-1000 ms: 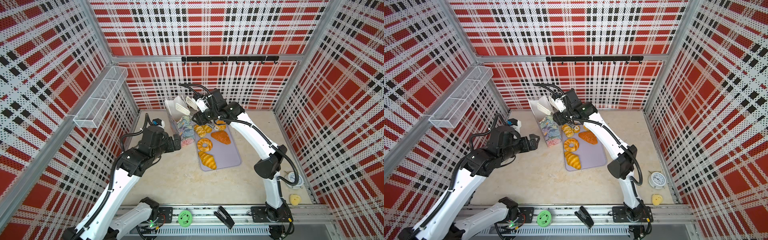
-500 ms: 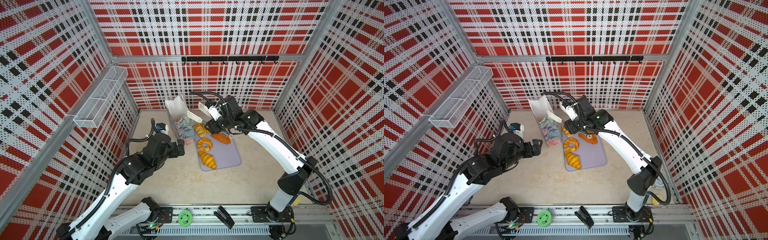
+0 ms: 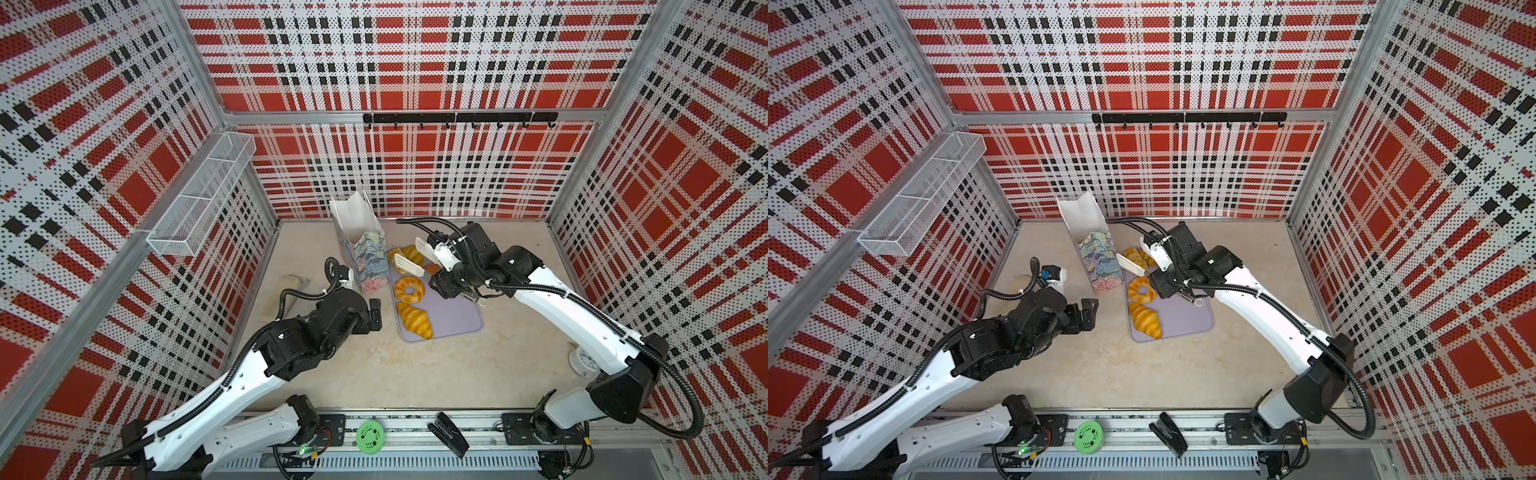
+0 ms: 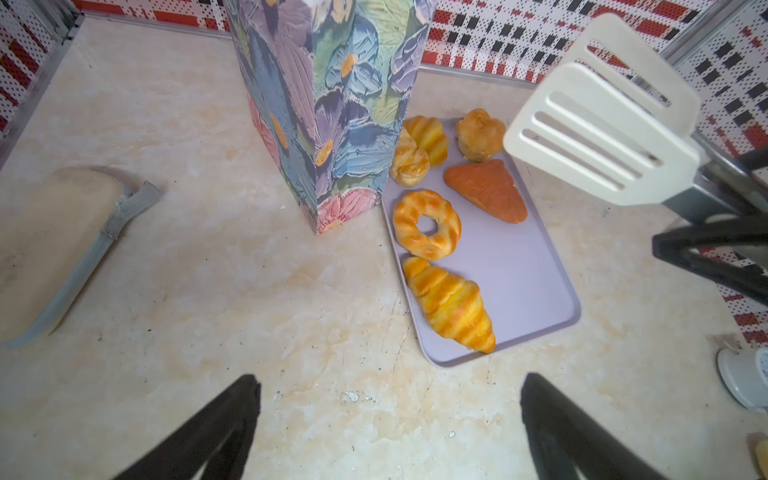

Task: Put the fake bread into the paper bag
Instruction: 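Move the open tongs to the nearest croissant while the left gripper withdraws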

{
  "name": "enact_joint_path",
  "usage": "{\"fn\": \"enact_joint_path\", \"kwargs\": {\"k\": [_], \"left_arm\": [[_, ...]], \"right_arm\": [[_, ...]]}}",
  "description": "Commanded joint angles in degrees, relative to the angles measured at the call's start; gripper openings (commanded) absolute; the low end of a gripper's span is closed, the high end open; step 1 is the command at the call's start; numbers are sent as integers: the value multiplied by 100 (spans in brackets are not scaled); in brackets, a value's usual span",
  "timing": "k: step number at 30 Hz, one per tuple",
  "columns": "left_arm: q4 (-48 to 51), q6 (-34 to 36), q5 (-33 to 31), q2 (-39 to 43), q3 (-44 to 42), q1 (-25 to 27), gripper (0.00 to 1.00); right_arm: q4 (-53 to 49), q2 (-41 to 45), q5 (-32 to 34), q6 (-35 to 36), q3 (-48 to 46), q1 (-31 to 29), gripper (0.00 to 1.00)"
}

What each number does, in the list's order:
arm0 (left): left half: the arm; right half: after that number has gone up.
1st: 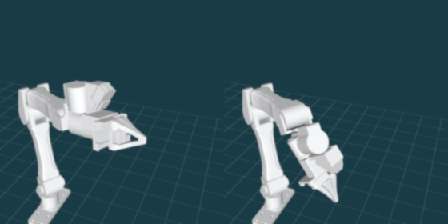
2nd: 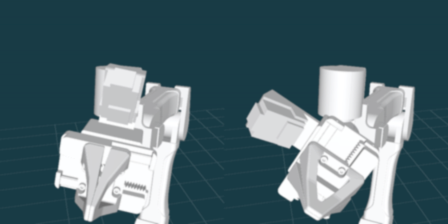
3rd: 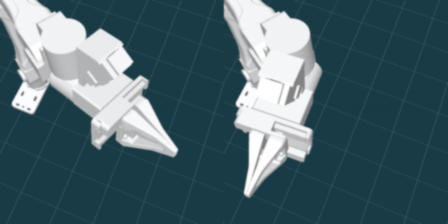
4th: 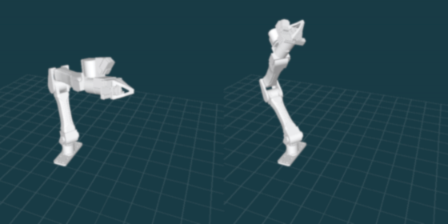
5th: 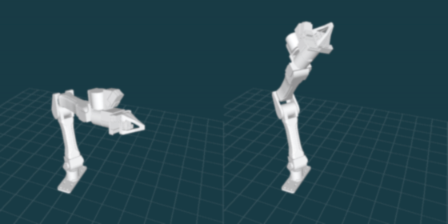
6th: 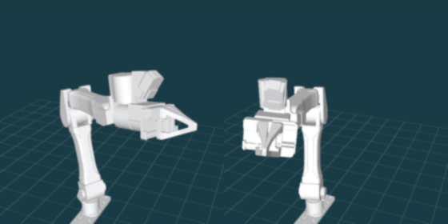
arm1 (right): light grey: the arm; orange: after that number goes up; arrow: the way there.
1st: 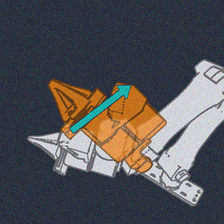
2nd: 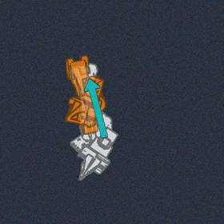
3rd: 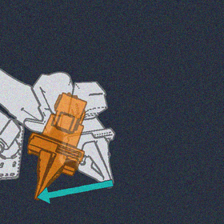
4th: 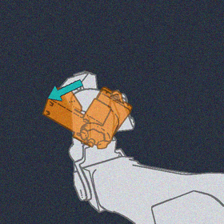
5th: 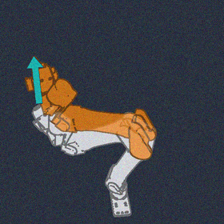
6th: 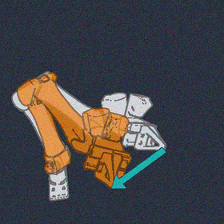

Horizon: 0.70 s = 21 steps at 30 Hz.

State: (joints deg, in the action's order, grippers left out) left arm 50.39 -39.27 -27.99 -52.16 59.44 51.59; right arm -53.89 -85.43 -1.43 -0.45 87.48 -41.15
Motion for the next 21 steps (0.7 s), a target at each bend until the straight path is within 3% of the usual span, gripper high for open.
{"fn": "enact_joint_path", "kwargs": {"k": [1, 13, 21], "left_arm": [[-246, -402, -356, -43, -172, 151, 99], [-821, -1118, -467, -274, -908, 798, 99], [-1162, -1628, -356, -334, -1460, 1069, 99]], "right_arm": [[328, 324, -46, -216, -399, -11, 60], [412, 770, -239, -767, -1862, -93, 59], [408, 698, -226, -1019, -2332, -395, 59]]}}
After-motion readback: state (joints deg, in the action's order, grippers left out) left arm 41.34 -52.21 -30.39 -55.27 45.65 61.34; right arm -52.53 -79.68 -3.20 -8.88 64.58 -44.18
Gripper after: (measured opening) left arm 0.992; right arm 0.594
